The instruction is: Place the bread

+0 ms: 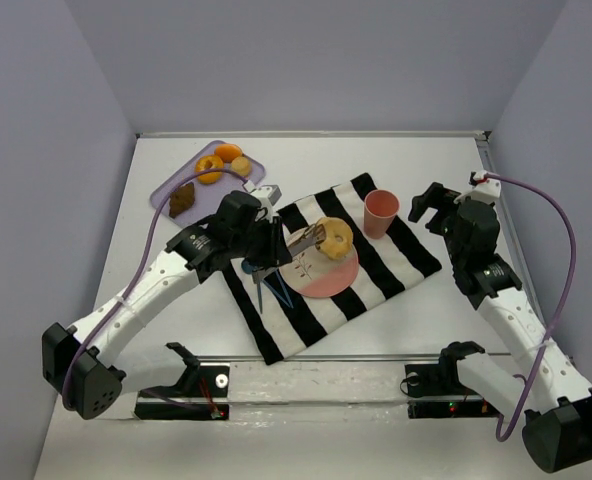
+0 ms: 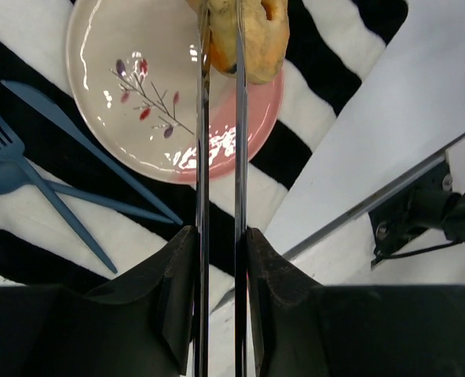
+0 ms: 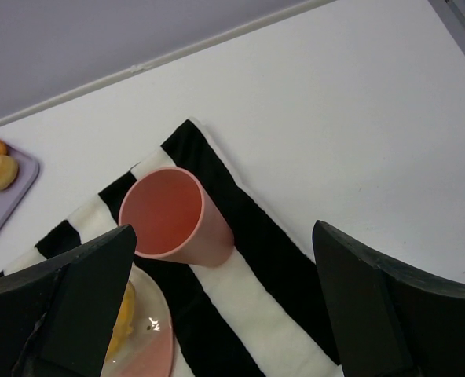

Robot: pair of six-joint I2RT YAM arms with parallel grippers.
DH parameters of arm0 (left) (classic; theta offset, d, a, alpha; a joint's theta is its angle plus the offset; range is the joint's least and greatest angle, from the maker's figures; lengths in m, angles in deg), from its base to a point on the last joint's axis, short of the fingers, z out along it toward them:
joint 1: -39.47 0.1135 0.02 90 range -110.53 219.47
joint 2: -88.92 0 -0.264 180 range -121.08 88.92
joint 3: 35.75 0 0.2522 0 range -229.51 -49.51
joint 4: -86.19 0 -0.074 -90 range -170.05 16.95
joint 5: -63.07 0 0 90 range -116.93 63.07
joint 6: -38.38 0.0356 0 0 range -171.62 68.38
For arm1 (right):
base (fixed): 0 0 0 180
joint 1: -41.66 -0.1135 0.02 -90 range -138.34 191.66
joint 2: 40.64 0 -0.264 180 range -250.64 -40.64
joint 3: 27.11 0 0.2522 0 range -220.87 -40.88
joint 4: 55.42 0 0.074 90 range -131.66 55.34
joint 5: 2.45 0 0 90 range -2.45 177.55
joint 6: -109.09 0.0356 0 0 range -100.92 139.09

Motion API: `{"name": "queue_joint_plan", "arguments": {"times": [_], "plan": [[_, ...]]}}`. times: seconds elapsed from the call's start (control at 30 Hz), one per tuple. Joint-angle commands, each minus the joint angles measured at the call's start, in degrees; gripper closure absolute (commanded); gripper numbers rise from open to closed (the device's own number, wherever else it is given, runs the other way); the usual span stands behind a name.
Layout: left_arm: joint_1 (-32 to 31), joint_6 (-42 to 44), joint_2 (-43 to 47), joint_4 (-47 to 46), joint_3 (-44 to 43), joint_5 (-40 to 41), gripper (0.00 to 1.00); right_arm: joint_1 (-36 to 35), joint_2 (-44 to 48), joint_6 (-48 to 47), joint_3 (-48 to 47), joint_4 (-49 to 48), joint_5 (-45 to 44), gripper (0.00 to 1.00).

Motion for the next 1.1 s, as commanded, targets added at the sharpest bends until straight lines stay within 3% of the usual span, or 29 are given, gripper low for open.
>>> {"name": "queue_joint_plan", "arguments": {"times": [0.0, 0.17, 0.37, 0.53, 0.67, 1.07], "plan": [[-1.6, 2.4, -0.1, 4.0, -0.4, 0.4, 0.94, 0.3, 1.9, -0.1, 0.5, -3.3, -0.2, 0.0], [-1.8, 3.2, -0.3, 5.3, 1.2, -1.0, 0.92, 0.3, 1.8, 0.0, 0.4, -3.3, -0.3, 0.0], [-1.9, 3.8, -1.6, 8.1, 1.7, 0.6, 0.74, 0.3, 1.1, -0.1, 0.1, -3.3, -0.2, 0.0], [-2.0, 4.0, -2.4, 9.1, 0.9, 2.0, 0.74, 0.3, 2.2, 0.1, 0.6, -3.2, -0.4, 0.0], [-2.0, 4.1, -2.4, 9.1, 0.4, 2.0, 0.58, 0.3, 2.6, 0.1, 0.7, -3.2, -0.4, 0.01], [-2.0, 3.7, -1.6, 10.5, -2.8, 2.7, 0.53, 0.3, 2.1, 0.4, 0.4, -3.2, 0.1, 0.01]]}}
